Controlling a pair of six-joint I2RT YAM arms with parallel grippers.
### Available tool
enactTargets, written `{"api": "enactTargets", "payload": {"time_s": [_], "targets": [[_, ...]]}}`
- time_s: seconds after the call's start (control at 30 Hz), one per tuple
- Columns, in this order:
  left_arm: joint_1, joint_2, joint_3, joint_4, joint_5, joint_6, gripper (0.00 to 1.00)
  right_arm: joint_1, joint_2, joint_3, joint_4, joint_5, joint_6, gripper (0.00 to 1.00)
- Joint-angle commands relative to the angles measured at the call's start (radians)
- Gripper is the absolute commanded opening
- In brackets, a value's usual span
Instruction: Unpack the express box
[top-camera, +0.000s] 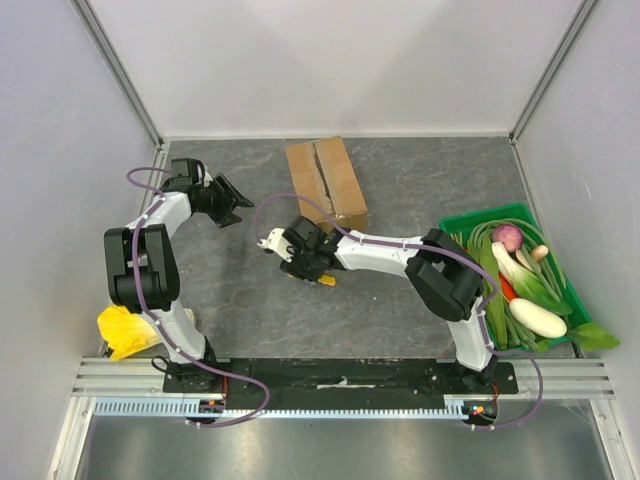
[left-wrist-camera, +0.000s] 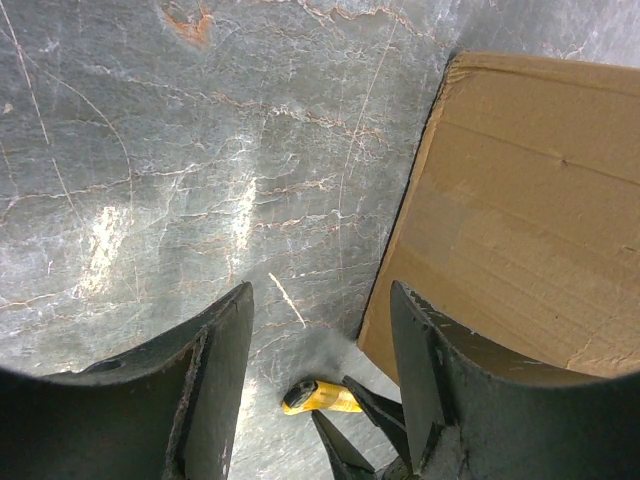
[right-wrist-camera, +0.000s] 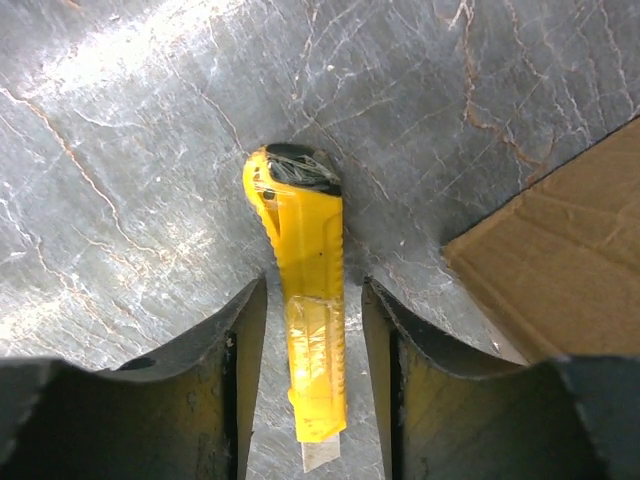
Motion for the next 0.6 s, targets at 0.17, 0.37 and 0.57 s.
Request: {"api": "enactTargets", "payload": {"time_s": [0.17, 0.37, 0.57], "targets": [[0.004, -0.046, -0.005, 0.030, 0.032, 0.015, 0.63, 0.010, 0.031, -0.008, -0.110, -0.108, 0.063, 0.32], [0.004, -0.052, -0.006, 0.030, 0.037, 0.011, 0.63, 0.014, 0.021, -0.025, -0.115, -0.102, 0.080, 0.06], [0.004, -0.065, -0.005, 0.030, 0.049, 0.001, 0.63, 0.016, -0.034, -0.006, -0.070, -0.027, 0.112, 0.00]]}}
